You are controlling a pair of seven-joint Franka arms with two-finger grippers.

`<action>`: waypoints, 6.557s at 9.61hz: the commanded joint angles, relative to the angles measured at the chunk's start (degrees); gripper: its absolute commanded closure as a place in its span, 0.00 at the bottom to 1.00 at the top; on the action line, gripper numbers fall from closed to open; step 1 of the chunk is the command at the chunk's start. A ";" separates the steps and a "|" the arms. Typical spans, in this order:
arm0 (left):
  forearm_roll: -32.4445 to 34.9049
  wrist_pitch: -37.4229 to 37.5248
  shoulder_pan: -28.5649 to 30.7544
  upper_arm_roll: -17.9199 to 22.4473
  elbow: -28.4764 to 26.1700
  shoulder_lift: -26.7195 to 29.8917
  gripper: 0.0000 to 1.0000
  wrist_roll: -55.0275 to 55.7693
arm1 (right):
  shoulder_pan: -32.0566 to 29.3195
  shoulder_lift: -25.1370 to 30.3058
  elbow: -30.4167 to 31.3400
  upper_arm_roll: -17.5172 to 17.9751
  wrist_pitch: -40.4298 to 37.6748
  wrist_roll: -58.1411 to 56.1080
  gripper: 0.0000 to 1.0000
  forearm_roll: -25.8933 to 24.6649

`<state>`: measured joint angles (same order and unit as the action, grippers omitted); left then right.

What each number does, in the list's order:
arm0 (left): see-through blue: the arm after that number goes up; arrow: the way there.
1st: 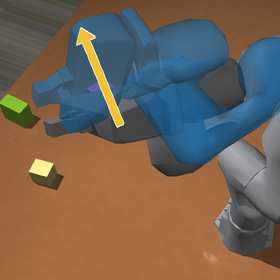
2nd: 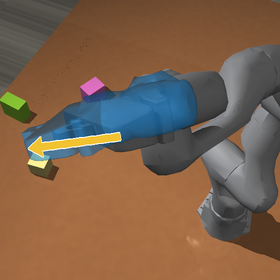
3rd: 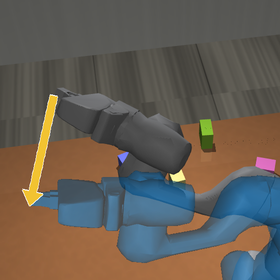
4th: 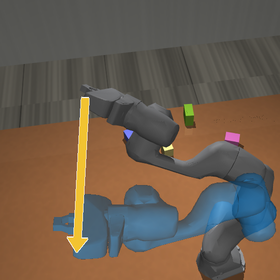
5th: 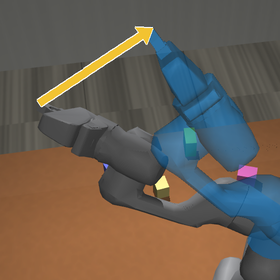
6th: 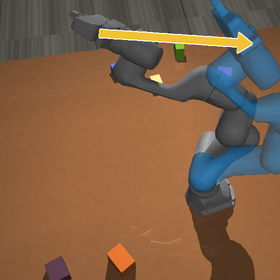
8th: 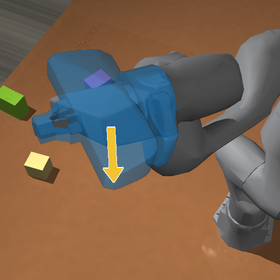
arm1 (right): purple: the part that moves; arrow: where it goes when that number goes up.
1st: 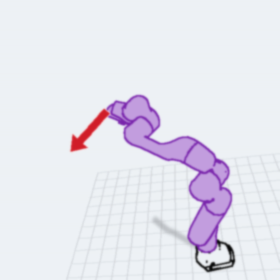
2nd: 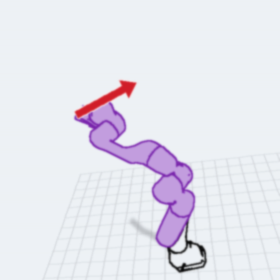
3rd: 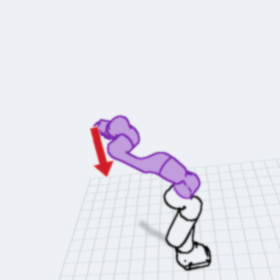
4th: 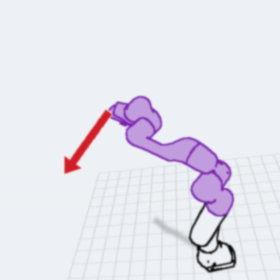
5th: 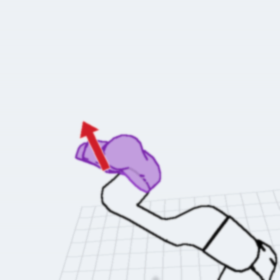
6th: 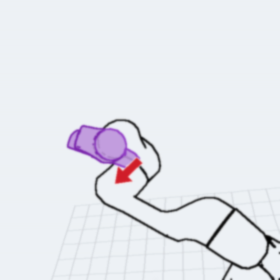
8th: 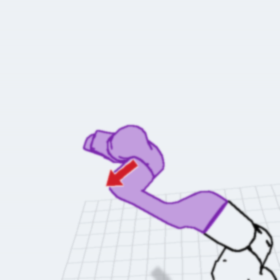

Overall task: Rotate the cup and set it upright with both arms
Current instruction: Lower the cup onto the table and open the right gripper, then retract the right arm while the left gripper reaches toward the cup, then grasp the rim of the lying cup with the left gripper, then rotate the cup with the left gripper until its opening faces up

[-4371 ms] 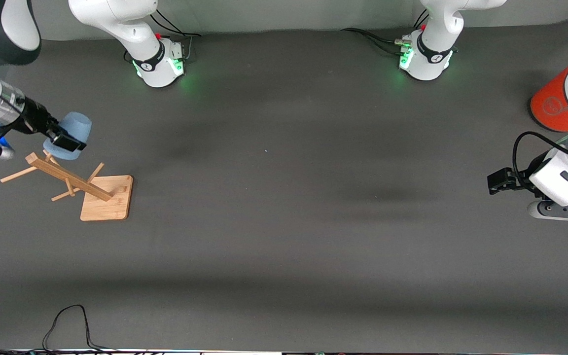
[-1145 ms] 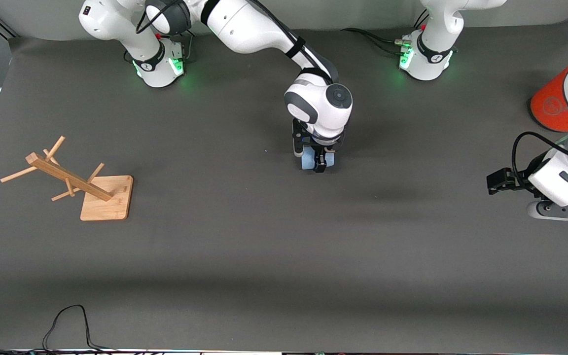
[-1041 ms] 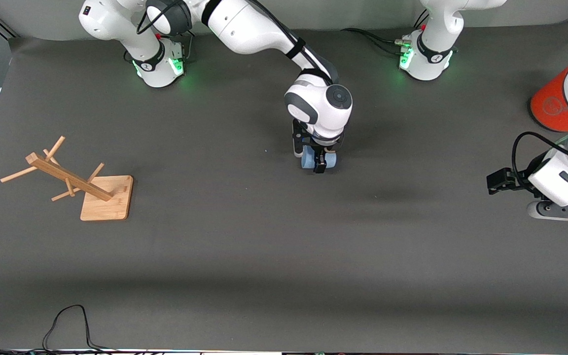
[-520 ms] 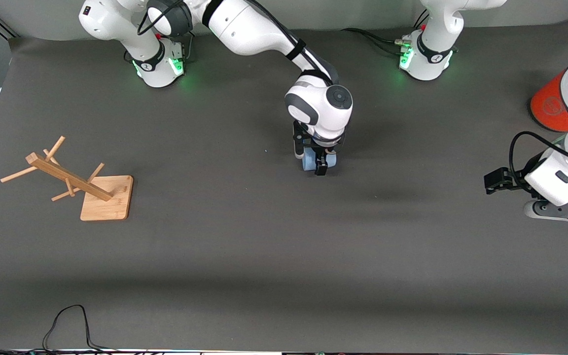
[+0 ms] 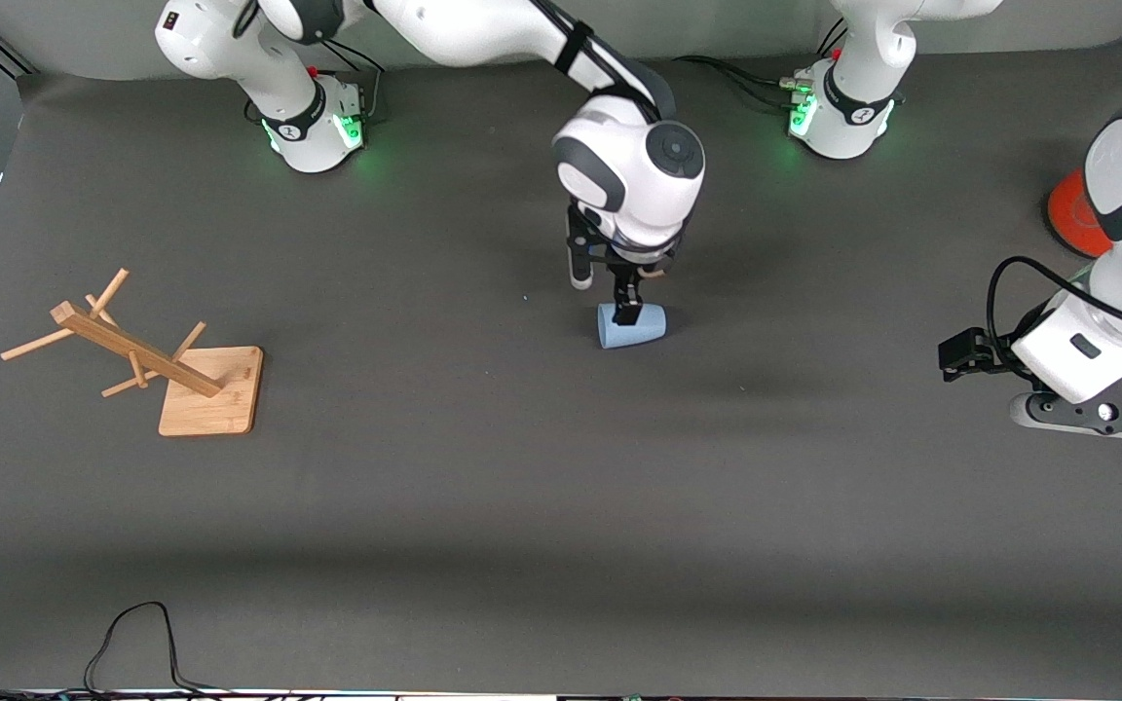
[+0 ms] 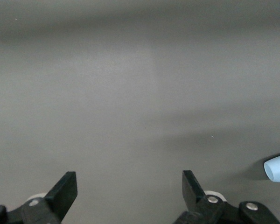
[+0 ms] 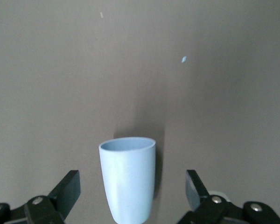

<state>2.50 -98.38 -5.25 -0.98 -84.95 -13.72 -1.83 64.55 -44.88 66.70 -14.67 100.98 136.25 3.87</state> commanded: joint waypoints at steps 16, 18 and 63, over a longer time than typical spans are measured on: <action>8.03 12.78 -41.32 0.72 30.29 -28.02 0.00 51.76 | -59.33 43.82 23.37 7.53 -18.11 -116.78 0.00 -0.36; 9.10 12.60 -44.48 0.63 29.67 -30.91 0.01 51.15 | -63.21 43.82 24.35 9.30 -14.77 -124.26 0.00 -0.36; 34.85 -5.16 -52.14 0.80 18.86 -41.92 0.00 16.46 | -63.41 41.80 22.95 10.36 -7.55 -141.96 0.00 -2.55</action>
<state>36.71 -103.66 -57.10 -0.78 -64.94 -57.09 19.23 0.96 -3.22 89.94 -4.22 93.53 -7.03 1.92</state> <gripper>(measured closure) 0.000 0.000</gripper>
